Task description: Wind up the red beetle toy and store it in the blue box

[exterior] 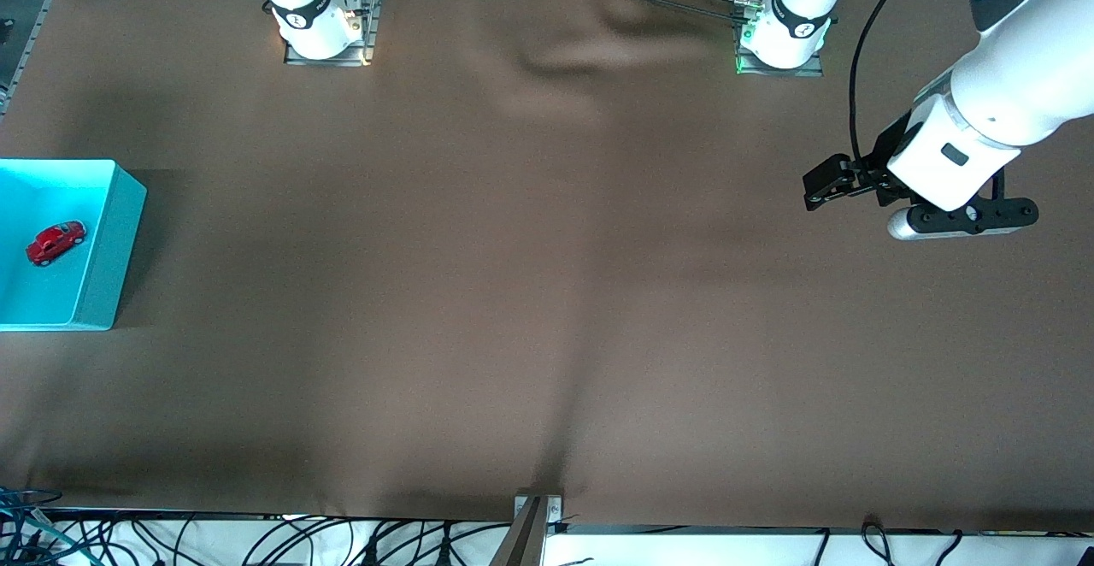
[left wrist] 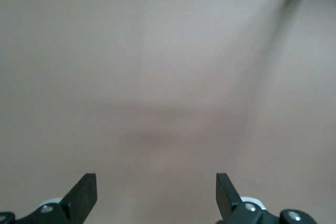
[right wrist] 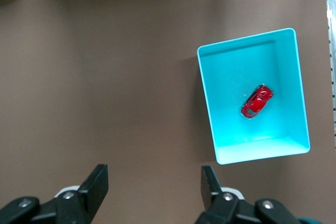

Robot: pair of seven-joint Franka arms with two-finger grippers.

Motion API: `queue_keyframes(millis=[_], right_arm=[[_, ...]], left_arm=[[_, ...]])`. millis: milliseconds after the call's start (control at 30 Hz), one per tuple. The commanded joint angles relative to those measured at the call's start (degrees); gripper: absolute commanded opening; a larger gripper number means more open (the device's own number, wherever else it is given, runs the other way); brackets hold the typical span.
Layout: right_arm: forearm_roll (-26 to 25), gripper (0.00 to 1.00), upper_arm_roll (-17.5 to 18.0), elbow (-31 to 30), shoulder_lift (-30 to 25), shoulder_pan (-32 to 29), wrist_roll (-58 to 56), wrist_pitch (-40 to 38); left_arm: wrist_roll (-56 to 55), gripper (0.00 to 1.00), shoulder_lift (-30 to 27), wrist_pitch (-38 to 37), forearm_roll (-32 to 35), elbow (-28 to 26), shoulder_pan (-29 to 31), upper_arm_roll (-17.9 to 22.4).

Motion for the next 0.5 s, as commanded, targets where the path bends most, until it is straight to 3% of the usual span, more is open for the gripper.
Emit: queue_keyframes(millis=[0, 100, 300, 467], right_arm=[[-4.4, 0.82, 6.3, -3.2, -4.5, -0.2, 0.8, 0.2], [-7.5, 0.85, 12.3, -4.4, -7.1, -2.2, 1.7, 0.3], [-12.6, 0.85, 29.3, -6.9, -11.7, -11.8, 6.5, 0.0], [-14.5, 0.86, 36.3, -9.5, -14.5, -14.7, 7.2, -1.1]], left_arm=[[-1.3, 1.0, -2.0, 0.7, -1.0, -3.1, -1.3, 1.5], [-2.8, 1.0, -3.7, 0.6, -1.0, -4.8, -1.3, 1.6], [-3.5, 1.0, -6.1, 0.1, -1.0, -5.9, -0.7, 2.5], [-3.6, 1.0, -7.0, -1.3, -1.0, -7.2, -2.2, 8.2]])
